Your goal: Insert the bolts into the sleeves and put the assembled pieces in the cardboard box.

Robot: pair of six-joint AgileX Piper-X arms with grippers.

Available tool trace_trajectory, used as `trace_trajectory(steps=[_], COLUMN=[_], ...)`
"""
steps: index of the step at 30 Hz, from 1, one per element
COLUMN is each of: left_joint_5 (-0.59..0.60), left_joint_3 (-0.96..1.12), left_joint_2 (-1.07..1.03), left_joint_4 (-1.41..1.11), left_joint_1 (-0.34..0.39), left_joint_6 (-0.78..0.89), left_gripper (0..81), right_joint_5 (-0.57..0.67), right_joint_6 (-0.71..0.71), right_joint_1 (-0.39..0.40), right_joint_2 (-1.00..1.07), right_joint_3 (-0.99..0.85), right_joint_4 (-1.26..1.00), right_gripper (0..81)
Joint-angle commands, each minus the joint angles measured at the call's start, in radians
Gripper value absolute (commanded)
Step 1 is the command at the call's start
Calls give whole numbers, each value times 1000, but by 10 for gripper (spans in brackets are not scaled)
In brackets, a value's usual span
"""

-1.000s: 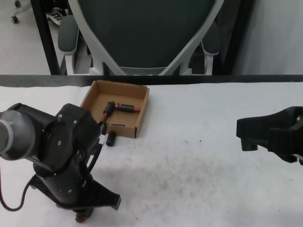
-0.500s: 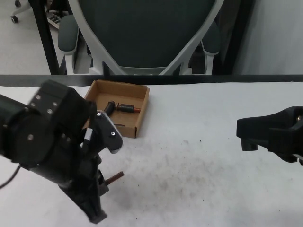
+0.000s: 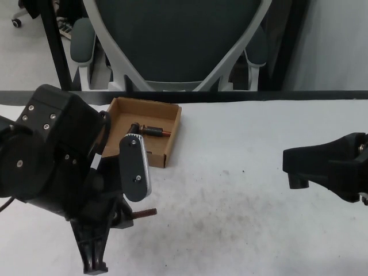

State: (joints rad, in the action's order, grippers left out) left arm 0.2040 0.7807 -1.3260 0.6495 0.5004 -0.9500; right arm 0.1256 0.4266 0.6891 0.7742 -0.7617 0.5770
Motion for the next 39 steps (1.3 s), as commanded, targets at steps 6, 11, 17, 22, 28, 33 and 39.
trace_trajectory(steps=[6, 11, 17, 22, 28, 33, 39], left_joint_5=[3, -113, -73, 123, 178, 183, 63], left_joint_3=[4, 4, 6, 3, 3, 0, 0], left_joint_2=[12, 12, 12, 12, 9, 7, 7], left_joint_4=[-11, -68, -87, -125, -204, -140, -34], left_joint_1=[-2, -2, -2, -2, 11, 11, 15], left_joint_6=[9, 271, 1056, 1548, 1854, 2163, 2357], left_gripper=[465, 497, 461, 461, 461, 461, 461], right_joint_5=[17, 22, 22, 22, 22, 56, 60], right_joint_6=[0, 0, 0, 0, -3, 0, 0], right_joint_1=[4, 4, 4, 4, 4, 4, 4], right_joint_2=[-9, -9, -9, -9, -9, -9, -9], right_joint_3=[-3, -3, -3, -3, -3, -3, -3], right_joint_4=[-6, -6, -6, -6, -6, -6, -6], right_gripper=[3, 3, 3, 3, 3, 3, 3])
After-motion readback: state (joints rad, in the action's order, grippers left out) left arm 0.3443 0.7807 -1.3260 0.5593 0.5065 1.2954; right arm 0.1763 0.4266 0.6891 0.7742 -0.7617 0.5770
